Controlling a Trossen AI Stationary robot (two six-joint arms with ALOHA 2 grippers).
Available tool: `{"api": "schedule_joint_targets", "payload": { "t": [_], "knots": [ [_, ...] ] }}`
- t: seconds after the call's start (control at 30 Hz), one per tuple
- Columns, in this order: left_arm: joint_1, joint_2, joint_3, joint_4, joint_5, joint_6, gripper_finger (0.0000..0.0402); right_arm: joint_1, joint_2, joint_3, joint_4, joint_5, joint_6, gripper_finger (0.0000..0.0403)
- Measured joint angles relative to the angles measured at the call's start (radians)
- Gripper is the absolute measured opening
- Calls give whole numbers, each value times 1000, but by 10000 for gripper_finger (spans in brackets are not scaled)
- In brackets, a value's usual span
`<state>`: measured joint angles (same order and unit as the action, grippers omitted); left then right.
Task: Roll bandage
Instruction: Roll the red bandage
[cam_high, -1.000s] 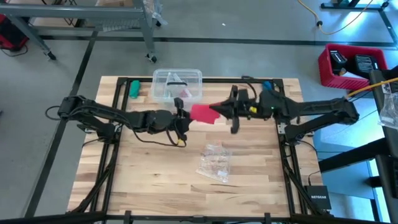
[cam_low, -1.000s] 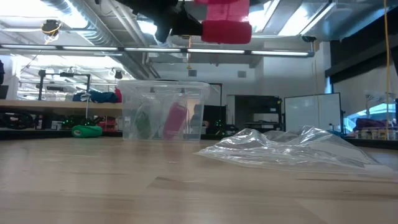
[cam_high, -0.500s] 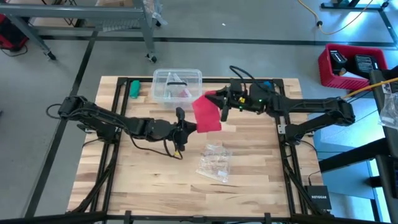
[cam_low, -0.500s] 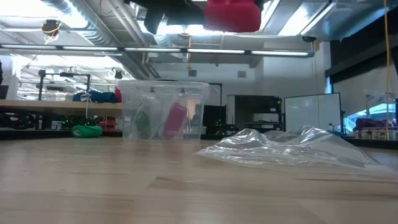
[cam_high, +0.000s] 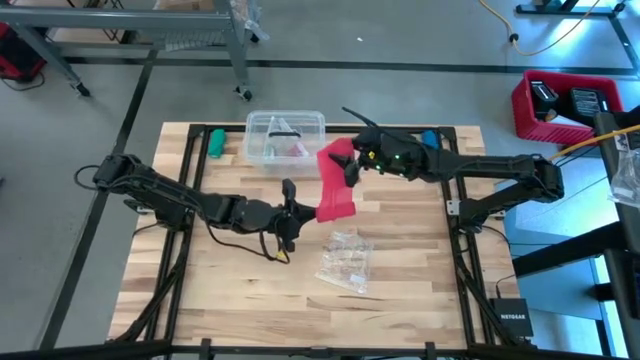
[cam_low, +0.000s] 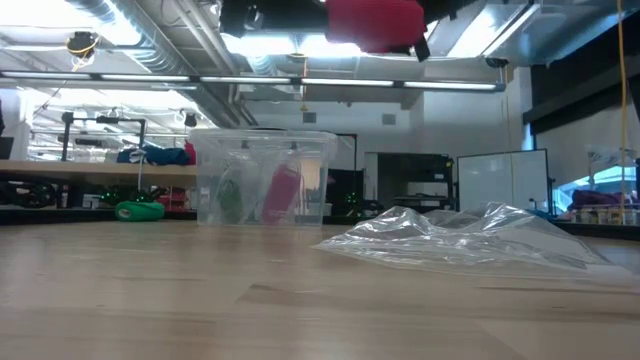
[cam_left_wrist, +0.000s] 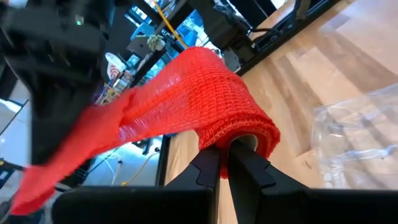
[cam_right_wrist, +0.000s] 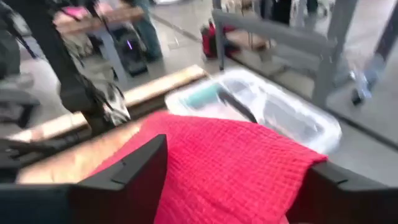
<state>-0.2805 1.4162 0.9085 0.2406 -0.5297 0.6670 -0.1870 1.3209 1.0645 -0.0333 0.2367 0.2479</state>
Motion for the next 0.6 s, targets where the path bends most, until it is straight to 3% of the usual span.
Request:
{"api": "schedule_joint_targets", "payload": {
  "t": [0.4,0.6],
  "knots": [
    [-9,2,0,-83,29,-81,13,-18,37,0,-41,-187,272,279],
    [9,2,-12,-116,119,-255,13,-16,83,0,-53,-200,246,278]
  ]
}}
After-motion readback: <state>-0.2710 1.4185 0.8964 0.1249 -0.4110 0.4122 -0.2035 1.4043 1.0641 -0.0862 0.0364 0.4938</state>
